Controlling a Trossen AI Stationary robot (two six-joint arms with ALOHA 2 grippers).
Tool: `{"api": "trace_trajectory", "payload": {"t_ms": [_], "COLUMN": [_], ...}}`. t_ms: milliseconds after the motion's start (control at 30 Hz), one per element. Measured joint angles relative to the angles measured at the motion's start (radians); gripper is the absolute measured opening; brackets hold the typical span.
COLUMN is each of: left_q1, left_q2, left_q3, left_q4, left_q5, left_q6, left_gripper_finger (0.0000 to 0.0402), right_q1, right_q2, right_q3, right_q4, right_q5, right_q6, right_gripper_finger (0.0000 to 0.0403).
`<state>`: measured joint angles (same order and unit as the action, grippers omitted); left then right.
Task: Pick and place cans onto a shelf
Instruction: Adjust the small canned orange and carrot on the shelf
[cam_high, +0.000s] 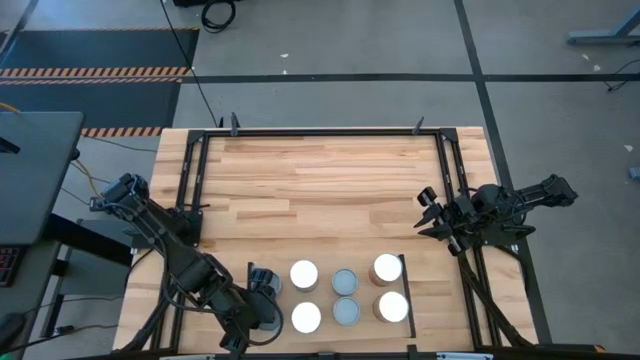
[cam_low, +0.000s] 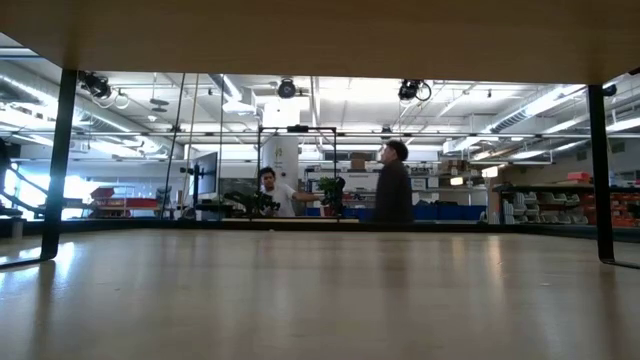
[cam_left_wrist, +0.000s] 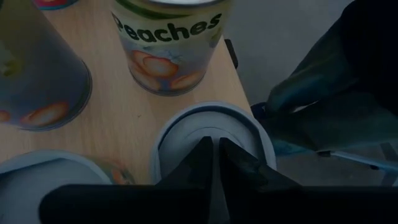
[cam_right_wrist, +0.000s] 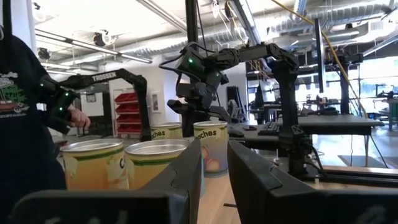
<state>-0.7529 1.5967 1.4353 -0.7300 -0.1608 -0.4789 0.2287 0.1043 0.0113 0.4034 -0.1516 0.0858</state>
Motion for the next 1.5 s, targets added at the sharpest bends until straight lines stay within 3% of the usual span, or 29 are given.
{"api": "trace_trajectory", "payload": {"t_ms": [833,1500], "left_q1": [0.0,0.003], "left_q2": [-0.046,-0.013], "left_q3": [-0.003,-0.003], "left_q4": [0.0,-0.005], "left_q5": [0.011,0.017], "left_q6": [0.019,0.054], "left_gripper_finger": [0.0036,0.0036], "right_q1": [0.0,0.0], "right_q2": [0.0,0.0], "right_q3": [0.0,0.0], "right_q4": [0.006,0.005], "right_q5": [-0.029,-0.032], "right_q6": [0.048,0.052], "right_gripper_finger": [0.0084,0.0084]}}
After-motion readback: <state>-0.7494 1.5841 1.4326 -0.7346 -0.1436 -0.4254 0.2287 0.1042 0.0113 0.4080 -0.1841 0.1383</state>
